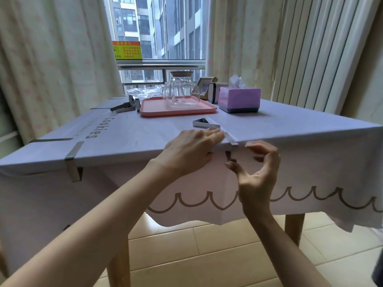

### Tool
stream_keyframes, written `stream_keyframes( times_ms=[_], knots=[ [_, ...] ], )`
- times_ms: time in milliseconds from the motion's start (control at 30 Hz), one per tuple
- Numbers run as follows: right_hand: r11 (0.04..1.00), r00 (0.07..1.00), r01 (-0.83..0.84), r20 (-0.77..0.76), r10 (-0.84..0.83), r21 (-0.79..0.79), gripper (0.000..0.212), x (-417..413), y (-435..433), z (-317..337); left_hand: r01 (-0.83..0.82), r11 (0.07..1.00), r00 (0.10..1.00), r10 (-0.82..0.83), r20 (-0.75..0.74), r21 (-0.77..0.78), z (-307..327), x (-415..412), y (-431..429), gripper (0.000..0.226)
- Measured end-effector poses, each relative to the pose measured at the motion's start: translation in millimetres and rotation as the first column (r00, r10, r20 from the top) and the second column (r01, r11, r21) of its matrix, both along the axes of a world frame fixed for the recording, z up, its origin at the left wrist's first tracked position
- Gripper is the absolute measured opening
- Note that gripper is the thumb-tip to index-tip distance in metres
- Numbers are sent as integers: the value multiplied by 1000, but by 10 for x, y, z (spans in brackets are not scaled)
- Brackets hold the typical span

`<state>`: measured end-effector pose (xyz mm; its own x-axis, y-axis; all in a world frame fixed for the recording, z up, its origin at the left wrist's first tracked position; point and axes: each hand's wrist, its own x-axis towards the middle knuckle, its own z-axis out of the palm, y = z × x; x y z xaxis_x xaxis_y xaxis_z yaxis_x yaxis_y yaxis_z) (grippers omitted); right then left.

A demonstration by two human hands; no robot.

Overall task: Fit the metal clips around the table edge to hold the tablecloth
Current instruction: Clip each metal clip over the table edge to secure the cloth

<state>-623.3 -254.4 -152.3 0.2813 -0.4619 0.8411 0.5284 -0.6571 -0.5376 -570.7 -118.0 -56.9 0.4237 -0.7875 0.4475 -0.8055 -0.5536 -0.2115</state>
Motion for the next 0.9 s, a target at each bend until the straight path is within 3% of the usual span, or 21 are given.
stream_keyframes(
  times_ms=[133, 233, 467, 900],
  knots=[
    [953, 983, 22, -166, -75, -302, 63, 16, -206, 196, 20, 1000, 1000, -20, 12, -10, -5, 3, 3, 53],
    [902, 977, -15, -198, -79, -432, 50, 32, -353, 263, 37, 999, 999, -37, 12, -20, -6, -3, 6, 50],
    [860, 960, 59, -206, -187, -506, 37, 114, -377, 386, -32, 999, 997, 31, 74, 6, -125, 2, -61, 55],
    [761, 932, 93, -213, -293, -642, 49, 55, -405, 353, -19, 998, 995, 25, 93, -66, -161, -30, -46, 53]
  ],
)
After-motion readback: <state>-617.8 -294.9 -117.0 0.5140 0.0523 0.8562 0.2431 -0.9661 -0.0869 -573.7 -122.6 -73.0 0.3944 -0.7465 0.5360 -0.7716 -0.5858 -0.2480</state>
